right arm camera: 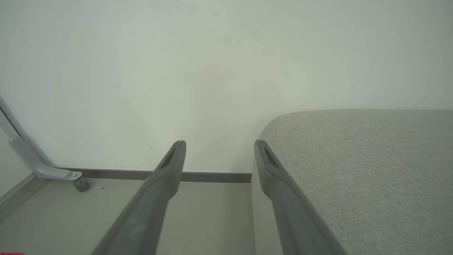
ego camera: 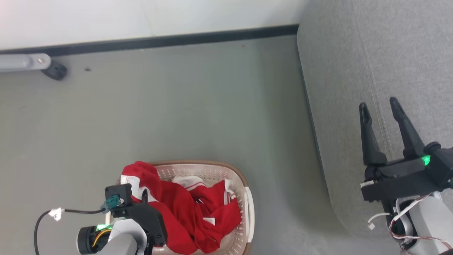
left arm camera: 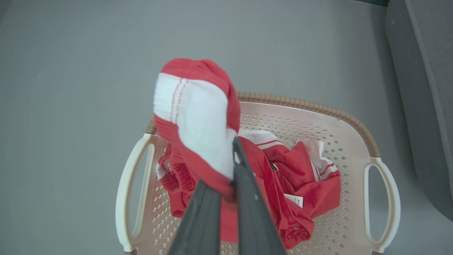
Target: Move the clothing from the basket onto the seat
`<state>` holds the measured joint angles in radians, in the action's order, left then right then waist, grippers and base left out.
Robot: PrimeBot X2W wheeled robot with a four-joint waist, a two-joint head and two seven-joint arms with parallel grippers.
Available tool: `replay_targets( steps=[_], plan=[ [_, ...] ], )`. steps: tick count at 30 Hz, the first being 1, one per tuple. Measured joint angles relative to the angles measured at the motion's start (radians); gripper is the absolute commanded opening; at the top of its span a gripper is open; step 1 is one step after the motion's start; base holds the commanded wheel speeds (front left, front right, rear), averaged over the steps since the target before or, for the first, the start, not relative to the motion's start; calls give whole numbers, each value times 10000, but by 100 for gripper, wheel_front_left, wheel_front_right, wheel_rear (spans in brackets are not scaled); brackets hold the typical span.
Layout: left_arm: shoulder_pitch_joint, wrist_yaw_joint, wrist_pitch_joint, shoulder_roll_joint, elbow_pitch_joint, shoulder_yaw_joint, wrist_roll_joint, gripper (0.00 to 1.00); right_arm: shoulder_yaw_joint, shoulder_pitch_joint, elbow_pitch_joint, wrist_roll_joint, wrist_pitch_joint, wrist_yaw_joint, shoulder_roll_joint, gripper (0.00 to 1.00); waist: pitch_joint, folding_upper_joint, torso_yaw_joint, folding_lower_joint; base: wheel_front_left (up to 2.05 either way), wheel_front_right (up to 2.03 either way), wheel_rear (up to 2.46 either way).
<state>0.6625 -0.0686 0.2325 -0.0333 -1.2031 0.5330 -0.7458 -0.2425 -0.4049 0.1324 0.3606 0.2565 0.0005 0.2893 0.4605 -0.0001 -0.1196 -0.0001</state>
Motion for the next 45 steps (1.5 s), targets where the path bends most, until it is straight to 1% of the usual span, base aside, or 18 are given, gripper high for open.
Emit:
replay_targets(
  steps=[4, 7, 9, 14, 18, 22, 27, 30, 35, 38, 43, 45],
  plan=[
    [-191, 167, 90, 6, 178, -159, -23, 0, -17, 285, 155, 10, 0, 0, -2, 100, -486, 0, 195, 0, 0, 0, 0],
    [-312, 174, 136, -17, 418, -276, -27, 0, -21, 506, 291, 92, 0, 0, -2, 100, -846, 0, 336, -1, 0, 0, 0],
    [-462, 261, 163, -50, 566, -341, -27, 0, -21, 658, 382, 96, 0, 0, -4, 100, -1075, 0, 423, 0, 0, 0, 0],
    [-904, 259, 163, -364, 1212, -504, -4, 0, -23, 1030, 543, 107, 0, 0, -10, 100, -1641, 0, 617, -1, 0, 0, 0],
    [-1212, 244, 163, -499, 1894, -690, 102, 0, 17, 1451, 629, 194, 0, -8, -6, 100, -2077, 0, 756, -1, 0, 0, 0],
    [-1579, 38, 165, -757, 2617, -907, 247, 0, -12, 1711, 667, 203, 0, -17, -21, 100, -2473, 0, 878, -1, 0, 0, 0],
    [-2079, -117, 165, -943, 3718, -1127, 663, 0, -23, 1998, 686, 234, 0, -63, -44, 100, -2926, 1, 989, 0, 0, 0, 0],
    [-2276, -198, 165, -974, 4506, -1256, 842, 0, -40, 2265, 688, 278, -2, -94, -48, 100, -3165, 0, 1050, 0, 0, 0, 0],
    [-2679, -295, 169, -1191, 5881, -1507, 1302, 0, -102, 2485, 658, 280, -13, -105, -88, 100, -3507, 0, 1137, 0, 0, 0, 0],
    [-2889, -372, 169, -1208, 6744, -1626, 1501, 0, -98, 2640, 648, 297, -69, -155, -90, 100, -3680, 0, 1184, 1, 0, 0, 0],
    [-2998, -374, 171, -1221, 8199, -1755, 1929, 0, -94, 2857, 575, 307, -90, -198, -96, 100, -3910, 0, 1275, 1, 0, 0, 0],
    [-2997, -374, 171, -1227, 8470, -1772, 1987, 0, -100, 2906, 556, 307, -96, -199, -96, 100, -3948, 1, 1295, 1, 0, 0, 0]
  ],
)
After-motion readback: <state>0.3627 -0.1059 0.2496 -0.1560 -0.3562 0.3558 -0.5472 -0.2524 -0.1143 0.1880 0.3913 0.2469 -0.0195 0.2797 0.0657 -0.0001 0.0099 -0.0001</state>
